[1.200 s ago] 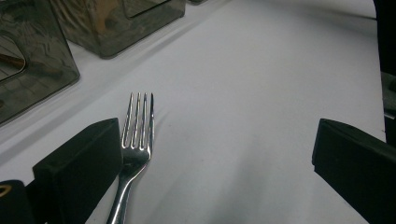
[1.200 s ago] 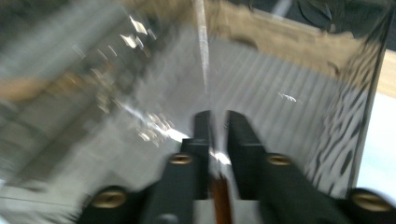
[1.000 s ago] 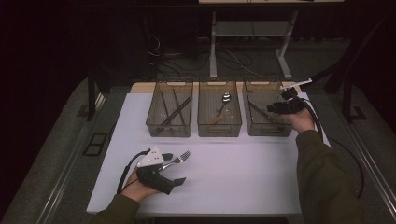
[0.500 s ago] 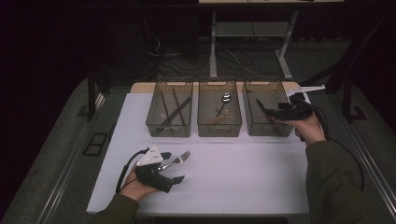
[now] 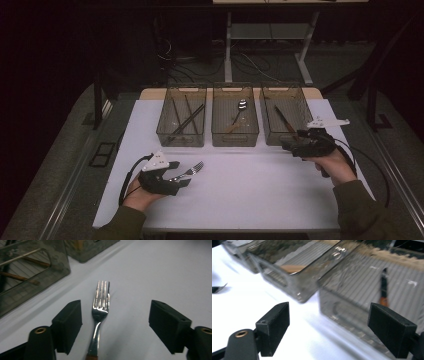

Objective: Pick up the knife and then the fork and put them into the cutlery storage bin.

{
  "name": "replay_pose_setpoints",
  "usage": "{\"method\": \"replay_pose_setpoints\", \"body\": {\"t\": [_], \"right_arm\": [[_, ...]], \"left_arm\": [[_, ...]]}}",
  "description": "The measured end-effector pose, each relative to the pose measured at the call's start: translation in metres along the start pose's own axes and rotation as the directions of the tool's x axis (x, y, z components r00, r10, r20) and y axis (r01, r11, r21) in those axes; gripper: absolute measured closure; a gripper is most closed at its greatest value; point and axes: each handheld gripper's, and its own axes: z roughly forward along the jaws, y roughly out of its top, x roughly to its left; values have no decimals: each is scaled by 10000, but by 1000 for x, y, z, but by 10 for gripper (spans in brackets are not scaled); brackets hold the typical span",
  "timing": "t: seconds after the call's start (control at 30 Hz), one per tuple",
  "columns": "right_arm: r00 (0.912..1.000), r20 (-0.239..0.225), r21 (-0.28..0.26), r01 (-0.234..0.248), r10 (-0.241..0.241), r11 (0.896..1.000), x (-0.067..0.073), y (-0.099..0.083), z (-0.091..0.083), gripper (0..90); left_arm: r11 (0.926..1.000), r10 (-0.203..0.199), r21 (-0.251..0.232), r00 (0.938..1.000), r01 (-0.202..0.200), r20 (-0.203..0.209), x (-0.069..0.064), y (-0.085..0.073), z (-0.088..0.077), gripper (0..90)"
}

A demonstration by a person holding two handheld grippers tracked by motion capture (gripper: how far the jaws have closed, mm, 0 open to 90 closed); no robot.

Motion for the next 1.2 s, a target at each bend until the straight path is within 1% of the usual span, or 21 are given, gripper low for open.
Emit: {"method": "replay_pose_setpoints", "body": {"t": [0.07,0.13,0.23,0.4,0.43,0.47,0.57,0.6,0.63,0.67,0.7,0.87,1.03,1.1,1.2], "right_arm": [[10000,-65,-103,15,-16,9999,7,-8,-1,178],[9999,-94,-125,-58,57,9999,12,-17,-1,140],[10000,-38,-121,-14,14,9999,20,-29,-2,139],[9998,-213,-202,13,-17,9998,33,-50,-7,139],[9997,-255,-231,5,-11,9997,35,-54,-8,139],[9995,-326,-275,-52,43,9996,37,-58,-8,139],[9989,-463,-405,-41,22,9992,43,-67,-11,139],[9987,-515,-428,-7,-15,9991,44,-70,-12,139],[9985,-543,-449,-38,13,9990,45,-72,-13,139],[9984,-559,-461,-50,24,9989,47,-74,-14,139],[9982,-602,-455,-36,9,9990,47,-76,-15,139],[9971,-762,-384,36,-65,9993,50,-79,-17,139],[9967,-805,-394,34,-66,9992,49,-79,-16,139],[9966,-828,-405,12,-45,9992,49,-78,-16,139],[9956,-924,-405,88,-125,9991,50,-78,-16,139]], "left_arm": [[10000,-41,44,10000,41,-84,3,0,-2,339],[9999,-24,147,9999,25,-100,6,-1,-3,387],[9994,-31,349,9997,39,-235,10,-2,-5,443],[9977,-169,654,9989,197,-432,16,-4,-8,507],[9973,-146,713,9989,178,-442,17,-5,-9,519],[9974,-227,674,9988,257,-442,17,-5,-9,531],[9962,-147,850,9991,181,-402,19,-7,-11,561],[9965,-221,803,9990,252,-387,19,-7,-11,570],[9951,-149,971,9992,184,-369,20,-8,-12,578],[9950,-254,961,9990,288,-361,19,-9,-11,587],[9933,-93,1145,9995,126,-294,20,-10,-12,596],[9859,-27,1672,10000,38,-65,21,-14,-9,642],[9817,126,1899,9999,-129,28,21,-16,-4,651],[9816,79,1909,10000,-86,41,20,-16,-5,656],[9799,113,1993,9999,-123,62,22,-18,-5,666]]}}
